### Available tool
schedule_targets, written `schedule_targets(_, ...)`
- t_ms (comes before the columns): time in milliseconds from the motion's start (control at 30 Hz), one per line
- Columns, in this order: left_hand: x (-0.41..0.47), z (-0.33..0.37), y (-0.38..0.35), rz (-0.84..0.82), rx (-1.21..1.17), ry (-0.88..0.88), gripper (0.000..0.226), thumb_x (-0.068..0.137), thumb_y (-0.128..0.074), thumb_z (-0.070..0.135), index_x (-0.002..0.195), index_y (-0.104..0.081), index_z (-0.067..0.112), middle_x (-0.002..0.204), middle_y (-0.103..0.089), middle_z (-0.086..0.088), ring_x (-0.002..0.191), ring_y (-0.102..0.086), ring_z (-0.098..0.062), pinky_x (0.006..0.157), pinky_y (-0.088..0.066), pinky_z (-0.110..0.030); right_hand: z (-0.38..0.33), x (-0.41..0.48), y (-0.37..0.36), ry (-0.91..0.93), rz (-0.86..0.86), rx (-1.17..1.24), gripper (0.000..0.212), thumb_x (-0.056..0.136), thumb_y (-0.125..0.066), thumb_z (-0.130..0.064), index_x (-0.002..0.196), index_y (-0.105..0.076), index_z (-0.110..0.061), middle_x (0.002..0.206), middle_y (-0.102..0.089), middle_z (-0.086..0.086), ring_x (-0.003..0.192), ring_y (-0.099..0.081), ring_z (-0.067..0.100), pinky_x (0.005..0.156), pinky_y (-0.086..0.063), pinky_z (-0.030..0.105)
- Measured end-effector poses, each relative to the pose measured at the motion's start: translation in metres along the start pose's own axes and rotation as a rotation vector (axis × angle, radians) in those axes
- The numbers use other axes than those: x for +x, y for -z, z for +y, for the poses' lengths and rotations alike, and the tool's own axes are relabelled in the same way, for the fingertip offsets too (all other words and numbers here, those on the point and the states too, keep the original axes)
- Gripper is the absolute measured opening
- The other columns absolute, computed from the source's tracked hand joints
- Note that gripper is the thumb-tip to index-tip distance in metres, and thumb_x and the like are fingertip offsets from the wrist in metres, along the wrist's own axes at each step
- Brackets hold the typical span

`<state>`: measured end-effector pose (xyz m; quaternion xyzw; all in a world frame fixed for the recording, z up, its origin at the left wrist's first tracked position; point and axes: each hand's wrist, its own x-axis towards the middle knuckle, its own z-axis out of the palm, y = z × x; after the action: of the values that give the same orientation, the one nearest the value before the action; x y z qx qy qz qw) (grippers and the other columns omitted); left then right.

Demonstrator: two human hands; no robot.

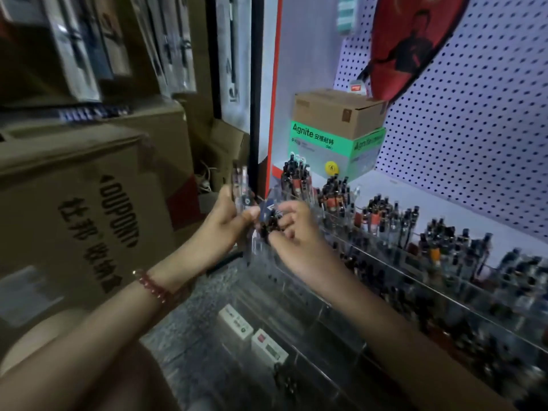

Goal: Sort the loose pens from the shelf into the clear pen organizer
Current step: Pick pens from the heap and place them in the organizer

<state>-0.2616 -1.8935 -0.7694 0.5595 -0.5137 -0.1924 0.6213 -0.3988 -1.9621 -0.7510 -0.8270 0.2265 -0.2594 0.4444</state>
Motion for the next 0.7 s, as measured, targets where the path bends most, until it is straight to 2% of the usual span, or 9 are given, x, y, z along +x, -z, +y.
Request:
schedule_targets(33,-0.003,-0.011,0.001,-0.028,0.080,0.019,0.021,0.092,-0.054,0.018,0.098,-0.034,0.018,0.088,-0.046,0.000,0.074,-0.051,0.006,0.071,-0.043,-0.011,0.004,0.000,0.000,0.065,0.071,-0.026,0.034,0.092,-0.055,-0.015,0.120,-0.037,-0.019,0.077,-0.044,-0.007,0.059,-0.045,-0.004,0.061,-0.037,0.026)
schedule_targets(100,-0.010,-0.028,-0.004,-0.107,0.136,0.079,0.023,0.095,-0.050,0.002,0.101,-0.030,0.014,0.092,-0.038,0.003,0.071,-0.049,0.011,0.065,-0.045,-0.009,0.012,0.003,-0.003,0.149,0.068,-0.146,0.042,0.094,-0.054,-0.033,0.130,-0.035,-0.024,0.067,-0.048,-0.005,0.051,-0.044,0.002,0.053,-0.038,0.031)
schedule_targets(200,-0.014,-0.046,-0.015,-0.218,0.205,0.098,0.022,0.094,-0.035,-0.016,0.113,-0.027,-0.011,0.096,-0.031,0.005,0.077,-0.049,0.021,0.069,-0.044,-0.006,0.023,0.011,-0.016,0.181,0.030,-0.489,0.053,0.091,-0.052,-0.050,0.134,-0.034,-0.023,0.059,-0.045,-0.005,0.047,-0.039,0.006,0.044,-0.030,0.024)
schedule_targets(267,-0.013,-0.052,-0.021,-0.233,0.194,0.085,0.023,0.094,-0.030,-0.019,0.116,-0.024,-0.016,0.096,-0.031,0.004,0.070,-0.052,0.019,0.064,-0.046,-0.007,0.028,0.018,-0.022,0.159,0.081,-0.567,0.050,0.091,-0.053,-0.051,0.127,-0.037,-0.019,0.059,-0.042,-0.007,0.049,-0.043,0.011,0.043,-0.025,0.025)
schedule_targets(333,-0.011,-0.053,-0.023,-0.208,0.191,0.057,0.020,0.096,-0.028,-0.016,0.114,-0.022,-0.009,0.095,-0.032,0.003,0.069,-0.052,0.021,0.063,-0.045,-0.005,0.030,0.025,-0.024,0.115,0.113,-0.619,0.046,0.093,-0.051,-0.049,0.123,-0.039,-0.016,0.067,-0.050,-0.002,0.060,-0.055,0.022,0.042,-0.024,0.028)
schedule_targets(433,-0.006,-0.052,-0.025,-0.195,0.184,0.013,0.020,0.095,-0.034,-0.014,0.109,-0.021,-0.009,0.094,-0.032,0.001,0.069,-0.053,0.011,0.058,-0.043,-0.004,0.030,0.034,-0.024,0.088,0.130,-0.634,0.051,0.098,-0.045,-0.043,0.136,-0.036,-0.010,0.078,-0.056,0.005,0.074,-0.061,0.028,0.043,-0.025,0.025)
schedule_targets(500,-0.001,-0.052,-0.025,-0.182,0.180,-0.014,0.021,0.094,-0.036,-0.014,0.108,-0.021,-0.007,0.092,-0.032,0.000,0.064,-0.050,0.003,0.054,-0.041,-0.005,0.027,0.037,-0.022,0.120,0.118,-0.581,0.045,0.098,-0.046,-0.035,0.133,-0.039,-0.007,0.080,-0.057,0.006,0.071,-0.060,0.026,0.044,-0.032,0.028)
schedule_targets(567,0.003,-0.051,-0.024,-0.177,0.197,-0.028,0.027,0.094,-0.037,-0.014,0.109,-0.021,0.001,0.091,-0.034,-0.001,0.059,-0.049,0.010,0.053,-0.040,-0.006,0.025,0.039,-0.020,0.157,0.116,-0.560,0.037,0.097,-0.049,-0.030,0.125,-0.043,-0.007,0.082,-0.061,0.008,0.072,-0.062,0.027,0.052,-0.041,0.034)
schedule_targets(700,0.006,-0.064,-0.017,-0.277,0.191,0.057,0.034,0.091,-0.044,-0.014,0.110,-0.030,0.010,0.081,-0.046,-0.004,0.052,-0.050,0.000,0.050,-0.045,-0.023,0.029,0.040,-0.021,0.129,0.088,-0.638,0.038,0.098,-0.048,-0.029,0.128,-0.042,-0.008,0.087,-0.065,0.010,0.074,-0.065,0.027,0.056,-0.045,0.032)
